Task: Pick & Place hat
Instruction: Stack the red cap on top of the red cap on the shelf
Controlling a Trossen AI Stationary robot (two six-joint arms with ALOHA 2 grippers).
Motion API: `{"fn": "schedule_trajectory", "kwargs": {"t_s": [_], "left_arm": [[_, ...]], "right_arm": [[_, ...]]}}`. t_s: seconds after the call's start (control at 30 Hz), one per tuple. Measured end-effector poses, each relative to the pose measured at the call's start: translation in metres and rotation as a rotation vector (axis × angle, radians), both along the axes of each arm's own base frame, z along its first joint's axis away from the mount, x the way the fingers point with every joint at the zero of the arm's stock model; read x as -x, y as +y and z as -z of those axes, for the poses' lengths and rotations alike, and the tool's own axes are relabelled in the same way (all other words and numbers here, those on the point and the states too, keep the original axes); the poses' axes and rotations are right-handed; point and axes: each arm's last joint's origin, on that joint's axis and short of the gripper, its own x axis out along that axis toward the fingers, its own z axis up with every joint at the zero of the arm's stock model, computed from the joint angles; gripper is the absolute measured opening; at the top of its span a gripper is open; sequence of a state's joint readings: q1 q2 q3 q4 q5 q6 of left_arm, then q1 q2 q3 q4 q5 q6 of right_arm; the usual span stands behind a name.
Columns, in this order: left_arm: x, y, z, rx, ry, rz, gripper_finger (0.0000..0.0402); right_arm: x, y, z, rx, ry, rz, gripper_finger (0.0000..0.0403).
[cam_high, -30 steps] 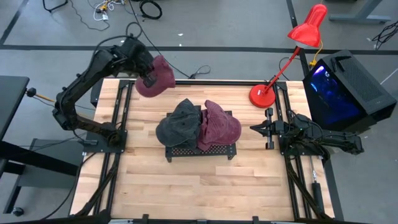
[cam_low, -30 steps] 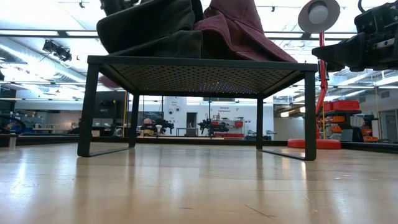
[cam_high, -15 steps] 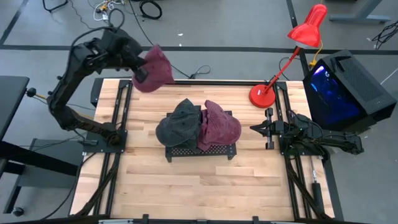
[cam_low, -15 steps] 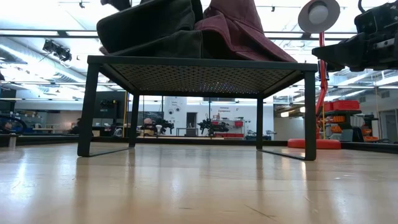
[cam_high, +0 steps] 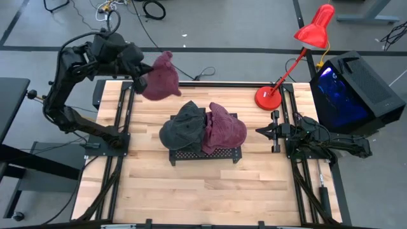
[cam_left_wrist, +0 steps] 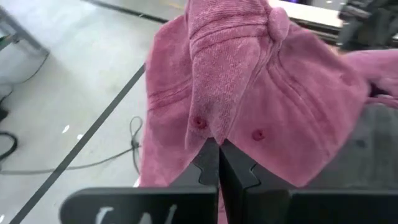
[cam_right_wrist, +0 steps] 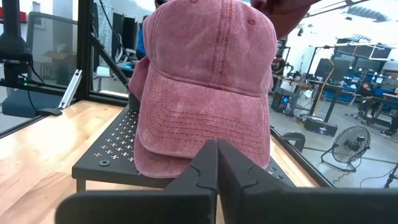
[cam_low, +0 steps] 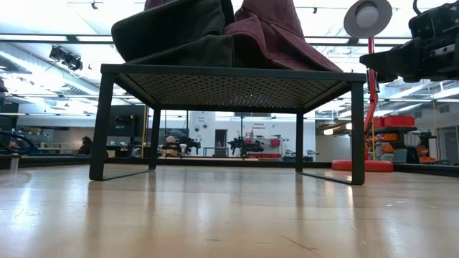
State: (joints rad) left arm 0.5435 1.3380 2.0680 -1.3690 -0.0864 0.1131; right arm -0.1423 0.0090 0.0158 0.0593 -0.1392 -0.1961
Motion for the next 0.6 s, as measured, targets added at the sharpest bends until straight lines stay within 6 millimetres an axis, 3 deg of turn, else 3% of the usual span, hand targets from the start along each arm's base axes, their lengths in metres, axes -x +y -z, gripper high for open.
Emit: {"fn": "schedule_trajectory", "kwargs": {"t_s": [0.6], "left_arm": [[-0.002, -0.066, -0.008, 0.034, -0.06, 0.347, 0.0]], "right_arm": [[0.0, 0.0, 0.0, 0.0, 0.0, 0.0, 0.0004]]}}
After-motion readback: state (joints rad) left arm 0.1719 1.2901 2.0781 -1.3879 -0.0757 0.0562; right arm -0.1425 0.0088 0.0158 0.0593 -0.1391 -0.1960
